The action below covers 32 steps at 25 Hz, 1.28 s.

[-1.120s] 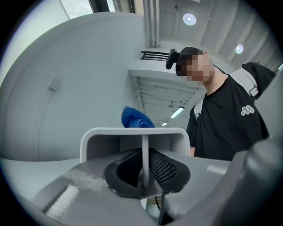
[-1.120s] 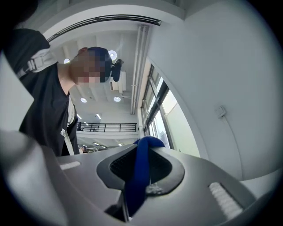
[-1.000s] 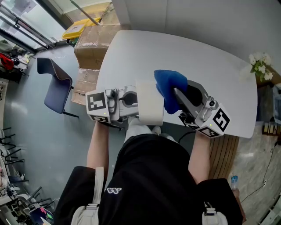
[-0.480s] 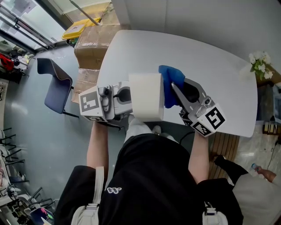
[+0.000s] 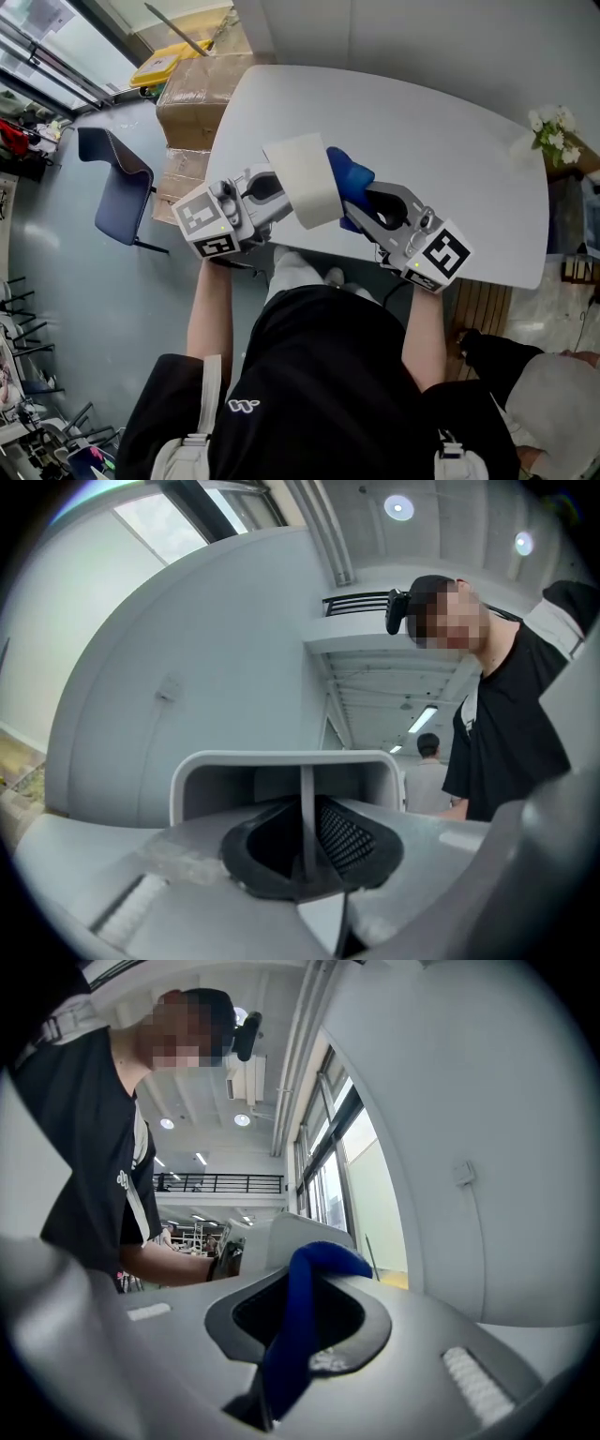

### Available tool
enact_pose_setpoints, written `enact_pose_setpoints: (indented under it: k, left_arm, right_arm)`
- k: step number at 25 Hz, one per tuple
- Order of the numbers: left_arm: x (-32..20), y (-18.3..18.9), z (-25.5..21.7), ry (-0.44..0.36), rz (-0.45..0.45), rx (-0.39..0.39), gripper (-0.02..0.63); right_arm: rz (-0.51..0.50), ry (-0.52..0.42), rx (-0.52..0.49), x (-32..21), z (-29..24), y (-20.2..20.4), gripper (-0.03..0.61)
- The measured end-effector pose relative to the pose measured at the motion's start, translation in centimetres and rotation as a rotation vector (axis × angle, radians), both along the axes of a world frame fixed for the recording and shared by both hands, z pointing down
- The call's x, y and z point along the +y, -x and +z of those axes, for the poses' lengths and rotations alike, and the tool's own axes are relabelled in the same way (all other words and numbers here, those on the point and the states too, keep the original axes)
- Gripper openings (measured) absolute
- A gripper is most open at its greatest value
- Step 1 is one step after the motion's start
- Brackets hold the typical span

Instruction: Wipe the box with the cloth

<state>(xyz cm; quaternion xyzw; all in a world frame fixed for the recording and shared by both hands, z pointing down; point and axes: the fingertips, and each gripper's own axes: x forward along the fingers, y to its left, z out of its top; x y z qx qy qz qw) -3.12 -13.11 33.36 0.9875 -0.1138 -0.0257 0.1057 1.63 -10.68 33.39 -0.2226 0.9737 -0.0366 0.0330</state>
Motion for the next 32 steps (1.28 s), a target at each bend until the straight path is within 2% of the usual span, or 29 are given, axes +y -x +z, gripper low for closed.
enact_pose_setpoints:
  k: [4,7,12,15,18,22,25,27,32]
  left_arm:
    - [-0.8,0.6,1.1,0.044,-0.044,0.003,0.052]
    - [-1.0,0.8,1.7,0.057,-0.043,-0.009,0.052]
    - [-0.8,0.6,2.7,0.058,-0.033,-0.069,0.052]
    - [-0.2,0.1,3.7,0.039,-0.010,-0.142,0.052]
    - [1.1,-1.0,4.5,-0.009,0.065,-0.215,0.052]
    - [3.3,-2.1,3.8,-0.010,0.172,-0.167,0.052]
    - [3.7,-2.3,3.5,-0.013,0.192,-0.151,0.052]
    - [3.4,-2.2,4.0,-0.035,0.180,-0.206,0.052]
    - [2.8,-2.3,6.9,-0.107,0.181,-0.481,0.052]
  right_arm:
    - [-0.065,0.007,-0.051,1.2,-0.7,0.1,0.054]
    - [-0.104,0.002,-0.082,1.8,-1.4,0.0,0.054]
    - [-0.117,-0.006,-0.142,1.9,-2.8,-0.2,0.054]
    - [-0.080,-0.008,-0.177,1.4,-3.2,-0.6,0.054]
    - [-0.011,0.005,-0.212,0.3,-3.2,-1.2,0.055]
    - [0.080,0.020,-0.228,-1.0,-2.8,-2.0,0.055]
    - [0.153,0.022,-0.227,-1.9,-2.7,-2.9,0.055]
    - [0.203,0.021,-0.215,-2.4,-2.5,-3.6,0.055]
    - [0.293,0.037,-0.206,-3.3,-1.8,-4.9,0.055]
